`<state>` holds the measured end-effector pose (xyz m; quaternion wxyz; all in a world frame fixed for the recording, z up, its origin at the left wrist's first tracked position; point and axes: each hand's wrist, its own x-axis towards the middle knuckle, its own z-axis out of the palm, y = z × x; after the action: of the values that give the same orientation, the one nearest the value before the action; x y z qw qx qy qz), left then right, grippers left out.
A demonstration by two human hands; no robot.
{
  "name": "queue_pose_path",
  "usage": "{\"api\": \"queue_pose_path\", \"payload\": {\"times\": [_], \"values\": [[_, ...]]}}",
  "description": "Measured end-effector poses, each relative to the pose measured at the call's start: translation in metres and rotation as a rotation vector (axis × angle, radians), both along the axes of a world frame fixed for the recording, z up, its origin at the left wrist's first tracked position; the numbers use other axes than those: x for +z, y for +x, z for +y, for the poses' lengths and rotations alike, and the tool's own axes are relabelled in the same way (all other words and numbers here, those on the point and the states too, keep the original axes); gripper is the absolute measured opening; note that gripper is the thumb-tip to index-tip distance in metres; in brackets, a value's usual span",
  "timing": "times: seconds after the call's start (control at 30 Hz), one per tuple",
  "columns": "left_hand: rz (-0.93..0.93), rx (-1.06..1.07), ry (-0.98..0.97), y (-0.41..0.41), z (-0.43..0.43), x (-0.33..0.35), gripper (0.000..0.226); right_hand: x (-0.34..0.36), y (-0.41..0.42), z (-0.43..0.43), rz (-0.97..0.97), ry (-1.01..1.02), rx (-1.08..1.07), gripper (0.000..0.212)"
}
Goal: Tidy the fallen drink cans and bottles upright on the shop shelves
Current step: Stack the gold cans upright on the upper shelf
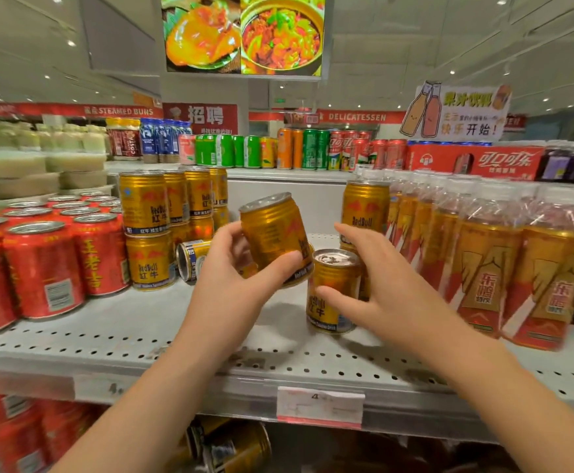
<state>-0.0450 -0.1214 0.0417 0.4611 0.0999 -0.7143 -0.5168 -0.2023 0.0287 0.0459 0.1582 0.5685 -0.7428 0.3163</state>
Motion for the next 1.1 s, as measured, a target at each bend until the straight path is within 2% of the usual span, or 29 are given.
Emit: {"api": "queue_pose_path", "payload": {"times": [0.07,0.2,0.3,0.5,0.6,0.73,0.87,0.93,1.03,1.1], "values": [[0.021,-0.042,-0.006,-0.009,0.003,0.01,0.054,-0.021,0.008,0.007,-0.103,-0.105,-0.043,0.079],[-0.03,-0.111,-0.068,-0.032,0.01,0.023,0.051,-0.037,0.013,0.0,-0.293,-0.188,-0.085,0.077],[-0.083,-0.144,-0.09,-0.045,0.013,0.024,0.056,-0.037,0.009,-0.006,-0.453,-0.136,-0.086,0.073],[-0.175,-0.158,-0.124,-0.051,0.008,0.029,0.056,-0.038,0.004,-0.003,-0.584,-0.07,-0.064,0.067],[-0.213,-0.195,-0.134,-0.05,0.01,0.03,0.051,-0.038,0.007,0.001,-0.55,-0.069,-0.118,0.066],[-0.247,-0.221,-0.14,-0.055,0.014,0.028,0.061,-0.039,0.012,0.009,-0.488,-0.096,-0.179,0.053],[-0.272,-0.244,-0.157,-0.044,0.006,0.025,0.061,-0.036,0.017,0.017,-0.431,-0.114,-0.232,0.047],[-0.257,-0.135,-0.211,-0.031,-0.009,0.023,0.055,-0.033,0.022,0.024,-0.382,-0.132,-0.276,0.052],[-0.278,0.111,-0.382,-0.007,-0.046,0.019,0.038,-0.029,0.037,0.033,-0.234,-0.249,-0.35,0.072],[-0.312,0.219,-0.486,0.004,-0.072,0.016,0.033,-0.023,0.054,0.031,-0.124,-0.347,-0.334,0.065]]}}
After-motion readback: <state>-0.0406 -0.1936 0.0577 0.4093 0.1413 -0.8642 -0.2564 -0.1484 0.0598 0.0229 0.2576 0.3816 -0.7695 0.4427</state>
